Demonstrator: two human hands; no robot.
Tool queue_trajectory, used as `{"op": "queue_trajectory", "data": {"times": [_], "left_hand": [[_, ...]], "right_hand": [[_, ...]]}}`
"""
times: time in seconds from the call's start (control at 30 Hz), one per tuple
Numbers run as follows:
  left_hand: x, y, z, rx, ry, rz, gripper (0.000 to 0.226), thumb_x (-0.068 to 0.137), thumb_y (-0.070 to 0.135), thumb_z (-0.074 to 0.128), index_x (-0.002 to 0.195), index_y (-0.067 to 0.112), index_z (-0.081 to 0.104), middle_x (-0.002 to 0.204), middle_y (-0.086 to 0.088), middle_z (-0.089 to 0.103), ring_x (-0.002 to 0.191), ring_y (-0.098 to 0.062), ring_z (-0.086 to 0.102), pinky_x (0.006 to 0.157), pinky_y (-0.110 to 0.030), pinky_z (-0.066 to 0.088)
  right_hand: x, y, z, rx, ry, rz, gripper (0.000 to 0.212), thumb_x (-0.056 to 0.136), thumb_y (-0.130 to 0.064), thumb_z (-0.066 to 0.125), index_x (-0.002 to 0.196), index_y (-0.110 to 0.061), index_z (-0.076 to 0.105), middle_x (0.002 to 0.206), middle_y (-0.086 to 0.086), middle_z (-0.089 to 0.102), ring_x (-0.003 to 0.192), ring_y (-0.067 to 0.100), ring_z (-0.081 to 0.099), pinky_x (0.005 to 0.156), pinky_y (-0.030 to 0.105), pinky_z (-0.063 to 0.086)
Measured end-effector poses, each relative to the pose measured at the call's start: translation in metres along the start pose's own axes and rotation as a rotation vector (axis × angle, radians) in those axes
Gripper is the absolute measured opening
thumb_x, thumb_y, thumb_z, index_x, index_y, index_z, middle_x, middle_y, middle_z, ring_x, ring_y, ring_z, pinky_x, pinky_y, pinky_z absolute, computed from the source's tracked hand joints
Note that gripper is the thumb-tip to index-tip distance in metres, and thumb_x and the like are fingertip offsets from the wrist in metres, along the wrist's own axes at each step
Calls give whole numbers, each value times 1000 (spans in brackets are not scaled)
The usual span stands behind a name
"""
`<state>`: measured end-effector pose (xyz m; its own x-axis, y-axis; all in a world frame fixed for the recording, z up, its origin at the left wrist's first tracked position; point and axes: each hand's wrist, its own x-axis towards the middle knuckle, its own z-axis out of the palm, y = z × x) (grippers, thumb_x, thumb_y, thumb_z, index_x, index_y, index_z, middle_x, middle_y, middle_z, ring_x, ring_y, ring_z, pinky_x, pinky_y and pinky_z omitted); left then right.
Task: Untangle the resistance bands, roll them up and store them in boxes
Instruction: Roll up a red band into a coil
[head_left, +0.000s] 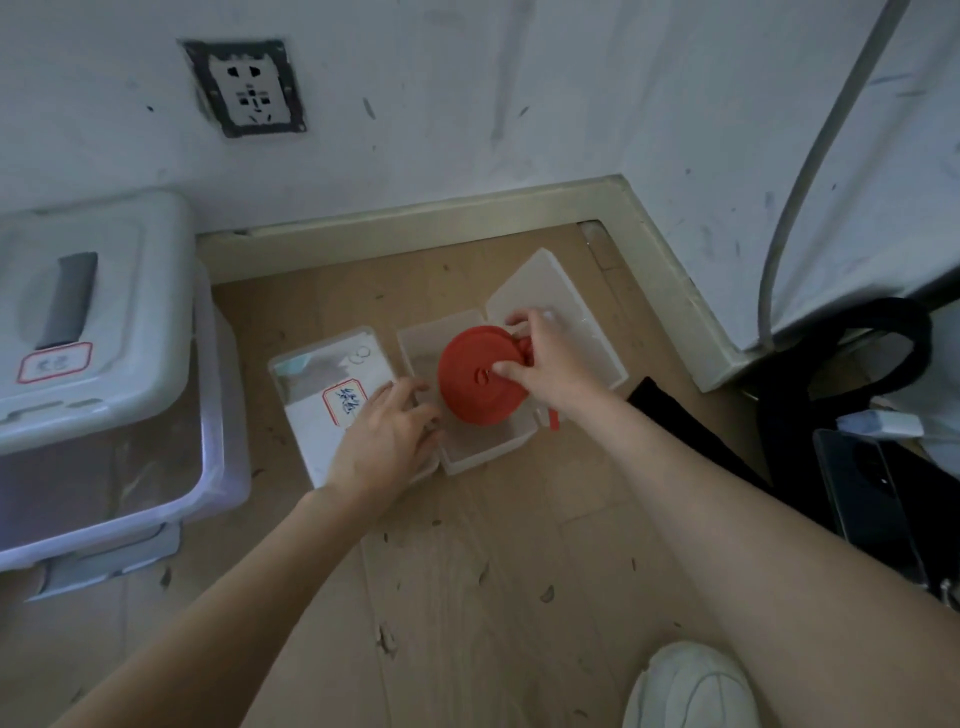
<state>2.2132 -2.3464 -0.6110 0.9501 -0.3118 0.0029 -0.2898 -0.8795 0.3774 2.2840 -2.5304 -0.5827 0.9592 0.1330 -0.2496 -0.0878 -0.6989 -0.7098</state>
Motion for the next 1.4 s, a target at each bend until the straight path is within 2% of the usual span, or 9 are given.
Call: {"op": "queue_trajectory", "data": {"times": [0.1,0.4,0.47,0.63,0.77,0.93,1.1,1.23,1.4], "left_hand": [[1,3,-2,-70,18,-34,22,90,21,59,103,6,68,137,-10,43,114,-26,52,98,-30,37],[5,-2,-4,-129,59,-46,27,79,23,72,101,9,67,126,-8,49,113,-23,51,95,-25,37],[21,-7,-9,-150,78,-92,52,75,31,74,121,13,56,132,-6,44,115,-22,49,97,-26,36],[78,-8,-15,200,-331,163,113,70,43,75,149,23,-4,157,-7,4,143,-27,8,115,-40,12],[86,-10,-7,380,-256,328,106,71,49,71,149,19,4,153,-10,12,140,-26,11,116,-37,3],[73,-20,-1,114,-220,257,102,69,43,73,146,13,14,146,-6,28,133,-19,26,110,-25,16],[76,-16,-3,63,-363,165,95,66,42,78,140,18,25,141,-2,35,126,-21,36,103,-34,38],[99,-23,-17,-155,-532,78,50,83,23,67,128,18,44,131,-3,47,118,-22,46,94,-31,38],[100,-19,-13,59,-478,189,36,93,17,51,129,17,52,136,-4,46,123,-23,43,104,-40,35]], "right_hand": [[6,-2,3,-92,112,73,38,85,-22,68,115,-12,47,108,1,50,95,15,53,74,22,39],[-16,-27,78,20,493,225,32,92,-22,56,116,-9,41,122,9,50,106,26,56,78,30,46],[-16,-21,77,-1,479,172,30,92,-23,56,114,-9,42,119,9,52,104,26,56,78,29,45],[-22,-5,75,-14,410,29,31,90,-28,59,113,-11,45,113,6,59,100,22,58,72,22,37],[-25,3,71,-32,356,-17,33,89,-29,60,117,-15,48,115,3,59,103,19,57,75,24,40],[-29,8,69,-110,303,-107,32,91,-32,58,118,-16,52,110,2,61,96,18,59,74,25,43],[-32,8,62,-328,189,-156,33,93,-33,52,124,-21,50,115,-1,58,100,19,59,76,34,49],[-36,14,64,-405,194,-184,32,93,-33,53,123,-22,53,119,-5,57,101,18,58,71,30,46],[-41,21,73,-308,230,-222,36,88,-15,62,123,-8,58,131,6,52,112,23,55,91,36,49]]}}
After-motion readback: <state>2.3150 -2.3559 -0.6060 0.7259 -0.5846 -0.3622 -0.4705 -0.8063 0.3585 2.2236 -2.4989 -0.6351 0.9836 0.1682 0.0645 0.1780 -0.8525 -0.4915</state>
